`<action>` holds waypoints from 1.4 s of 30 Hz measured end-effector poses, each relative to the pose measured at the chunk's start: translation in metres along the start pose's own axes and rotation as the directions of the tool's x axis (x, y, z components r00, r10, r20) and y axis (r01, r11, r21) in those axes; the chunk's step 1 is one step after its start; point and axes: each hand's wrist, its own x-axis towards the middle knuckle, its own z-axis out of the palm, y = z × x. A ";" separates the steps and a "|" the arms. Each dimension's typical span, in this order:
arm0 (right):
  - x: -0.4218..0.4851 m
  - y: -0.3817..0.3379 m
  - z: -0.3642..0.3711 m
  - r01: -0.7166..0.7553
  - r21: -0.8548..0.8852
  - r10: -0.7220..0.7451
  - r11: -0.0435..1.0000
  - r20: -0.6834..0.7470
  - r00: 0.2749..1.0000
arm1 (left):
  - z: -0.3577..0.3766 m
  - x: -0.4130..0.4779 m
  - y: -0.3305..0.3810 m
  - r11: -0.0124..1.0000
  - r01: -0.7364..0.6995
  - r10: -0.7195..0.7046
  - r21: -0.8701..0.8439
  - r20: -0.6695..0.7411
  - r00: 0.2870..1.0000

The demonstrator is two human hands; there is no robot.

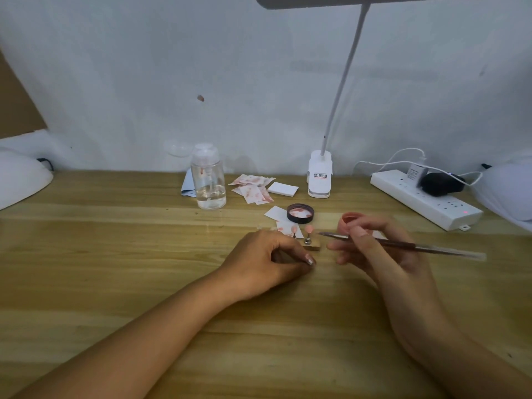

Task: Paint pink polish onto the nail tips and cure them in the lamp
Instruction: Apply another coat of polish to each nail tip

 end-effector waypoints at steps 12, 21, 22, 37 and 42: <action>-0.001 0.000 -0.001 -0.104 -0.109 0.112 0.989 0.076 0.991 | -0.002 -0.001 0.001 0.998 0.004 -0.002 -0.061 0.028 1.000; 0.000 0.002 -0.003 -0.114 -0.156 0.126 0.981 0.069 0.990 | -0.002 0.000 0.002 0.999 -0.014 0.016 -0.050 0.034 0.999; 0.000 0.002 -0.002 -0.117 -0.157 0.129 0.981 0.068 0.989 | -0.002 0.000 0.002 0.999 -0.016 0.017 -0.049 0.037 0.999; -0.004 -0.014 0.001 -0.034 -0.036 0.038 0.999 0.105 0.994 | -0.003 0.001 -0.001 0.995 -0.019 0.023 -0.099 0.040 0.999; -0.001 -0.012 -0.005 -0.093 -0.097 0.105 0.991 0.126 0.987 | -0.005 0.000 0.002 0.998 -0.038 0.041 -0.057 0.049 0.998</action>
